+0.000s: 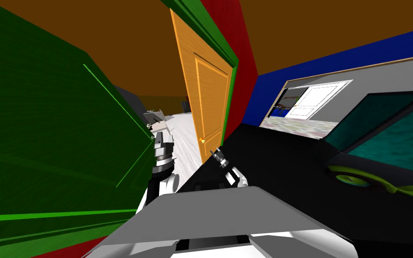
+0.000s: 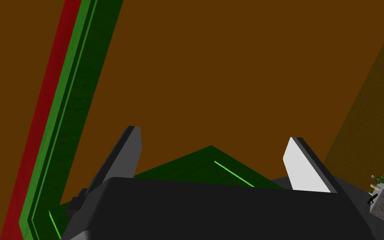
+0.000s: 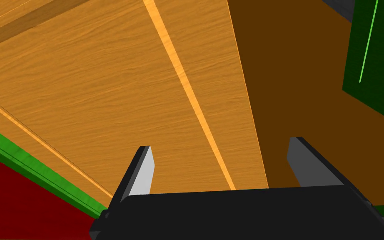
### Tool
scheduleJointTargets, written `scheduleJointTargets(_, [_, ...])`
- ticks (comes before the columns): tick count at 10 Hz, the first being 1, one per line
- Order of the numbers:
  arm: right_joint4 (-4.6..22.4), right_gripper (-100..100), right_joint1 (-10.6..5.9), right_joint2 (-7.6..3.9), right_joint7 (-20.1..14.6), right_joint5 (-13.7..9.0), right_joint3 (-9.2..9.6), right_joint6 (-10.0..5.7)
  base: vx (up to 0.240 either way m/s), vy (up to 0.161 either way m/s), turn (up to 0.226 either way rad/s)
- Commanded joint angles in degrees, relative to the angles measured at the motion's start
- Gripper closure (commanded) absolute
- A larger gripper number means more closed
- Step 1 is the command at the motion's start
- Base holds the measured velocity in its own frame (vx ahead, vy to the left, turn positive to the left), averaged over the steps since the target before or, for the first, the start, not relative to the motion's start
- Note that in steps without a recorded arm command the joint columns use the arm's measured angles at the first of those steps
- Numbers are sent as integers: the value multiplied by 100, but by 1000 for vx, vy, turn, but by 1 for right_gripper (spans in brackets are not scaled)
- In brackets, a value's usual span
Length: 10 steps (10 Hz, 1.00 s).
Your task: Push the door open
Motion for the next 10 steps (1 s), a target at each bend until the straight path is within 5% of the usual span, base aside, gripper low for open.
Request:
scheduleJointTargets(1, [286,-100,-100,-15,192,56,59,-86,100,8,22])
scheduleJointTargets(10, [1469,-100,-555,-73,978,320,345,-312,89,-4,19])
